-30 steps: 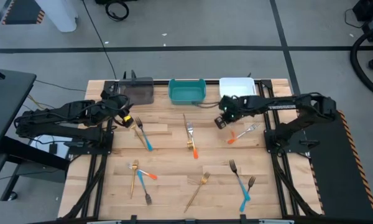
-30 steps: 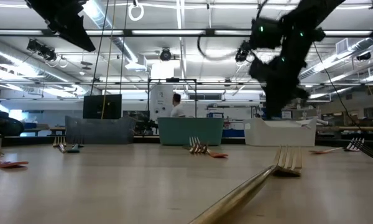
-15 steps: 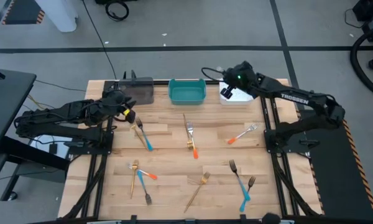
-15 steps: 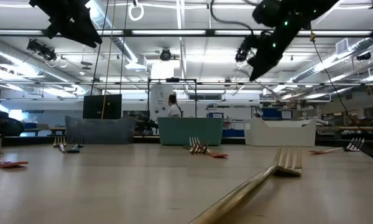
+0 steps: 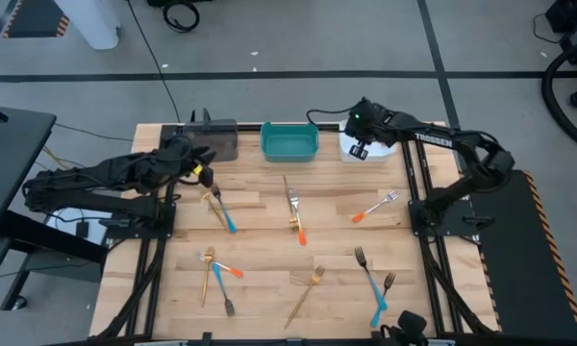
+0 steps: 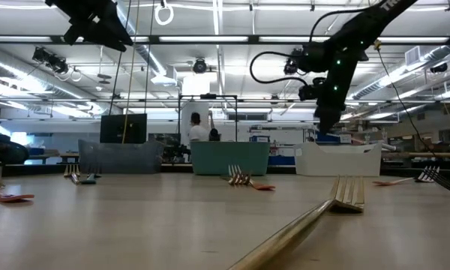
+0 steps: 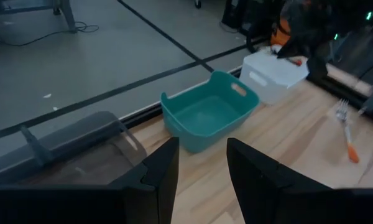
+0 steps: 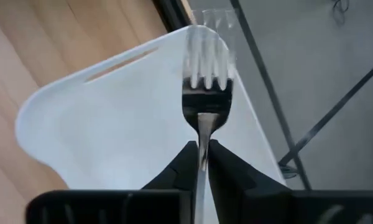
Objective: Sort silverware by color (type)
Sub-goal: Put the orange fork into the white bin, then put the blue fork into the black bin
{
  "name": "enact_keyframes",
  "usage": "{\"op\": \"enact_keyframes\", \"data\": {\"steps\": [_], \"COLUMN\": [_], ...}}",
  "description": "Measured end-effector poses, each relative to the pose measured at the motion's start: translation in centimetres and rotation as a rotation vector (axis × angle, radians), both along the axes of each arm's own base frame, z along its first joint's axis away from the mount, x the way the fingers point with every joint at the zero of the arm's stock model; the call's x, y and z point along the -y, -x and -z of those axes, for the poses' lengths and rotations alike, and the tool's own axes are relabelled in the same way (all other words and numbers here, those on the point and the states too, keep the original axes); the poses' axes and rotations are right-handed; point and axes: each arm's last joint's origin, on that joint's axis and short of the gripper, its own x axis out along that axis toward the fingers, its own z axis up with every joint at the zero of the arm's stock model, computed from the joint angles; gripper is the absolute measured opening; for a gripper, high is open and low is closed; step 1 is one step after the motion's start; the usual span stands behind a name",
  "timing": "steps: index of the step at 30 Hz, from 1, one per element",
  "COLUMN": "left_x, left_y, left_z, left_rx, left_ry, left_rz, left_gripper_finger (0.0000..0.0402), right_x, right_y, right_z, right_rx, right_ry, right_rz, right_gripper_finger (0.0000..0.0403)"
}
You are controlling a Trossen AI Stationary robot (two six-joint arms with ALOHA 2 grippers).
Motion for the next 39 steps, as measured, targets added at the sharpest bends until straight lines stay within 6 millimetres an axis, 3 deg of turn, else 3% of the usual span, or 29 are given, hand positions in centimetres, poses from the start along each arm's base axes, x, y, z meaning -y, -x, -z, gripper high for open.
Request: {"op": "enact_keyframes", "data": {"steps": [10, 18, 28, 33, 39], "left_x": [-0.1, 0.1, 0.3, 0.4, 0.4], "left_y": [-1.7, -3.3, -5.5, -6.4, -7.5], "left_z": [0.6, 1.9, 6.2, 8.2, 10.2], "left_rx": [-0.059, 0.003, -0.105, -0.142, -0.217], "left_ry": [-0.018, 0.191, 0.521, 0.663, 0.692], "left_rz": [0.036, 0.035, -0.194, -0.325, -0.404], "left_gripper_finger": [0.0144, 0.0144, 0.0144, 0.0144, 0.0144], "right_x": [0.1, -1.6, -4.0, -4.3, -4.1], "right_y": [0.3, 0.9, 2.1, 2.4, 2.2], "right_z": [-0.2, -3.1, -6.6, -7.1, -6.8], "right_rx": [-0.048, -0.037, 0.223, 0.262, 0.266], "right_ry": [0.061, 0.214, 0.254, 0.249, 0.232], "right_rz": [0.063, 0.098, 0.167, 0.157, 0.147], "right_gripper_finger": [0.0092, 0.0093, 0.0093, 0.0094, 0.0094]}}
